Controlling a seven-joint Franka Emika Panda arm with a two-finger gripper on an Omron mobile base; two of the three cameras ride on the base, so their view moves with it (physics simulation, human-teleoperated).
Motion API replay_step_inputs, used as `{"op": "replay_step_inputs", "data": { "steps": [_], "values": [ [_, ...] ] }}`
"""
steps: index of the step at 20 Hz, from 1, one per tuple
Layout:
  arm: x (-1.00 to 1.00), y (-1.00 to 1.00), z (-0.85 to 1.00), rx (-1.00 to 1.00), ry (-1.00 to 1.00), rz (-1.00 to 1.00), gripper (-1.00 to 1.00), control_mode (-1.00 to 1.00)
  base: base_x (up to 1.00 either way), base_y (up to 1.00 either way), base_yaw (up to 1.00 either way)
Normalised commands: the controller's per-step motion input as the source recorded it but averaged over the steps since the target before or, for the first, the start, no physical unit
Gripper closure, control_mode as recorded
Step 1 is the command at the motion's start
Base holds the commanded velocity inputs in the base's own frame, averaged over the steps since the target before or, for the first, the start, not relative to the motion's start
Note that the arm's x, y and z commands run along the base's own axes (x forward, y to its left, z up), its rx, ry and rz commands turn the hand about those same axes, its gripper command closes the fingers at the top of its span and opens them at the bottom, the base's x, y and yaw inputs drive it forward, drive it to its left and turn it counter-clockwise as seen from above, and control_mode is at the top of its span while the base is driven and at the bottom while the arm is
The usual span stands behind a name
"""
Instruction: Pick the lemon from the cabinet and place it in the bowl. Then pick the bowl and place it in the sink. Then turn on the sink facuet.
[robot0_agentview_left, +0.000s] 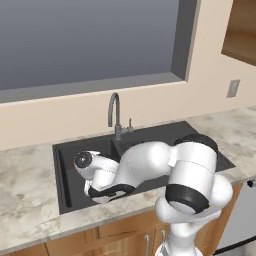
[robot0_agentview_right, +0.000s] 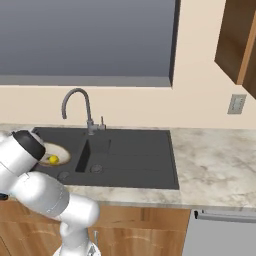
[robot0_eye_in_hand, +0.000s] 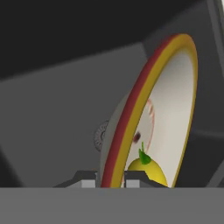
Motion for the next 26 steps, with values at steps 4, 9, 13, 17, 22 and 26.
{"op": "replay_step_inputs", "data": {
  "steps": [4,9,13,17,22,26],
  "values": [
    [0.11,0.17,-0.01,0.0,0.09,-0.18,1.0,-1.0,0.0,0.0,0.0],
    [0.12,0.1,-0.11,0.0,0.08,-0.17,1.0,-1.0,0.0,0.0,0.0],
    [0.18,0.12,-0.19,0.0,0.07,-0.17,1.0,-1.0,0.0,0.0,0.0],
    [0.21,0.06,-0.31,0.0,0.05,-0.17,1.0,-1.0,0.0,0.0,0.0],
    [0.27,0.02,-0.32,0.0,0.04,-0.15,1.0,-1.0,0.0,0.0,0.0],
    [0.32,0.0,-0.26,0.0,0.02,-0.14,1.0,-1.0,0.0,0.0,0.0]
  ]
}}
